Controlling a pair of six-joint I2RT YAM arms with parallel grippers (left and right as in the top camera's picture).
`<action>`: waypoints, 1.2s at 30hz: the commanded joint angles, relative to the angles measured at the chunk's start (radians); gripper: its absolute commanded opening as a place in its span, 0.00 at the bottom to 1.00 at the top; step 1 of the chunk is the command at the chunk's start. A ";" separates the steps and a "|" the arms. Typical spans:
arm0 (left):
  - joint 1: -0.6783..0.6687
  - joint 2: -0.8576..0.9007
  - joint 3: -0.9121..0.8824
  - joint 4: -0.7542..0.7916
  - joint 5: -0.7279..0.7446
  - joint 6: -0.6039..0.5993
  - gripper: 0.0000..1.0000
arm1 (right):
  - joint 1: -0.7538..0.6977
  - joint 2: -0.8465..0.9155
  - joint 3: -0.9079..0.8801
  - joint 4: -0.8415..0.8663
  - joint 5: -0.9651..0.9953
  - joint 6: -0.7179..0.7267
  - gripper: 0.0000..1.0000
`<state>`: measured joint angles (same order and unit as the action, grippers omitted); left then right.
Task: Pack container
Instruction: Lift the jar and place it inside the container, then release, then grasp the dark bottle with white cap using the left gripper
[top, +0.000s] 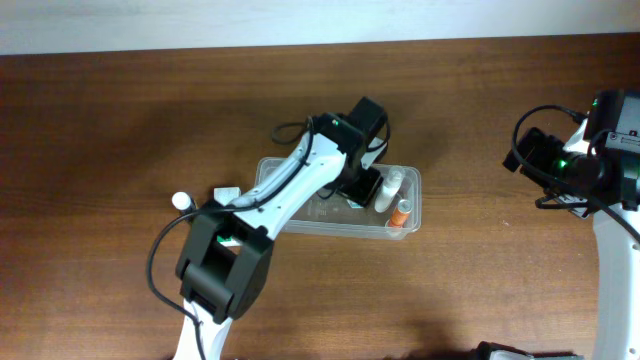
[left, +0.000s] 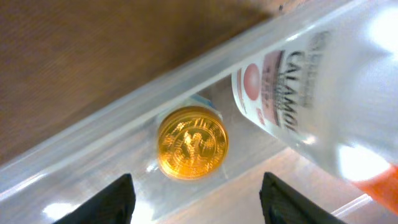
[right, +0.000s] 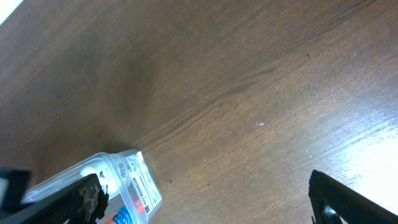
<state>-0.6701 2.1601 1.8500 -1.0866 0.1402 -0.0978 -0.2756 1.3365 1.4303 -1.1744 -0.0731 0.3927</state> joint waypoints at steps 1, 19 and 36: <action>0.018 -0.106 0.092 -0.066 -0.143 0.005 0.71 | -0.006 0.002 0.006 0.000 -0.002 0.008 0.98; 0.583 -0.175 0.064 -0.420 -0.187 -0.025 0.75 | -0.006 0.002 0.006 0.000 -0.002 0.008 0.98; 0.686 -0.175 -0.110 -0.405 -0.184 -0.024 0.71 | -0.006 0.002 0.006 0.000 -0.002 0.008 0.99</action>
<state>0.0135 1.9900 1.7962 -1.5280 -0.0555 -0.1173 -0.2756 1.3365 1.4303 -1.1748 -0.0731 0.3935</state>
